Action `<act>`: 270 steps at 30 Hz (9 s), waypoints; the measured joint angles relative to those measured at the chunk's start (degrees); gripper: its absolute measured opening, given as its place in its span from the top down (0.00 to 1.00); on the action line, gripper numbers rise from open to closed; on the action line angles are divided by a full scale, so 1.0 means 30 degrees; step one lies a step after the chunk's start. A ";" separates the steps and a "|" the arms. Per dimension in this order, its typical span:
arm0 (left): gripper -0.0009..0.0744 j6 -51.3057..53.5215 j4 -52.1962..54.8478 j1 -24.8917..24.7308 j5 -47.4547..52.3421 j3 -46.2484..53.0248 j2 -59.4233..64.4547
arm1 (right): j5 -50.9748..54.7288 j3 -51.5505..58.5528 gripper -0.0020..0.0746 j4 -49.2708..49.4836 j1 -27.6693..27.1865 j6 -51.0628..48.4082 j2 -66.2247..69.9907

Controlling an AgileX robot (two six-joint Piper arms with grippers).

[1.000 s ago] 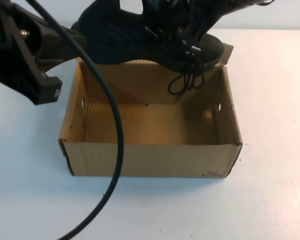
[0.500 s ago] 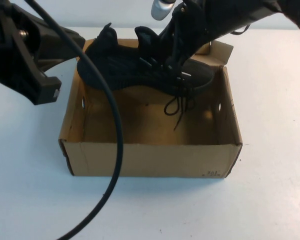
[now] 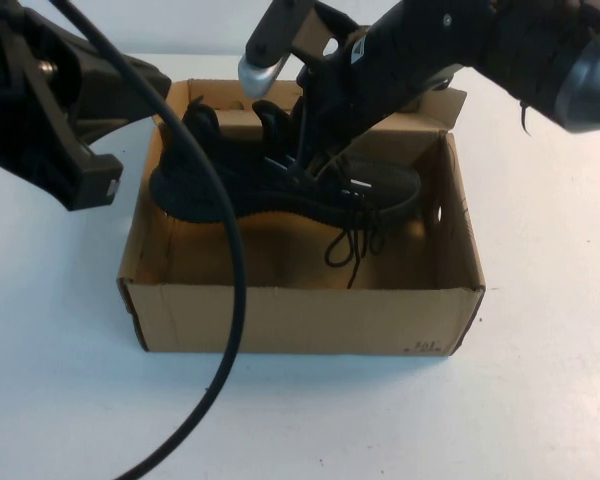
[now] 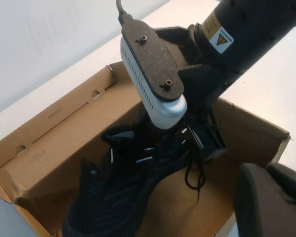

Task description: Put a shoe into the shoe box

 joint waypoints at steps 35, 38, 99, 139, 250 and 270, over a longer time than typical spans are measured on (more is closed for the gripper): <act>0.99 0.0000 0.0012 0.0000 0.0725 0.0000 0.0000 | -0.1281 0.0000 0.96 -0.1936 0.0000 0.4419 0.2105; 0.99 0.0000 0.0012 0.0000 0.0788 0.0000 0.0000 | -0.1309 0.0000 0.96 -0.1989 0.0000 0.4236 0.2412; 0.99 -0.1826 0.2407 0.0000 0.1245 0.3458 -0.1852 | 0.3624 -0.1175 0.99 -0.2098 0.0109 0.6526 -0.2338; 0.99 -1.0295 0.8888 0.0000 0.1221 0.7671 -1.4357 | -1.0399 2.4606 0.99 -0.1663 0.0109 0.8623 -2.6112; 0.99 -1.2441 0.8208 0.5404 -0.7798 2.4217 -2.0300 | -1.2063 3.4526 0.99 0.0203 -0.8492 0.8545 -3.6454; 0.99 -1.2441 0.8208 0.5404 -0.7761 2.4217 -2.0300 | -1.0236 3.6723 0.99 0.0706 -0.8532 0.8545 -3.7166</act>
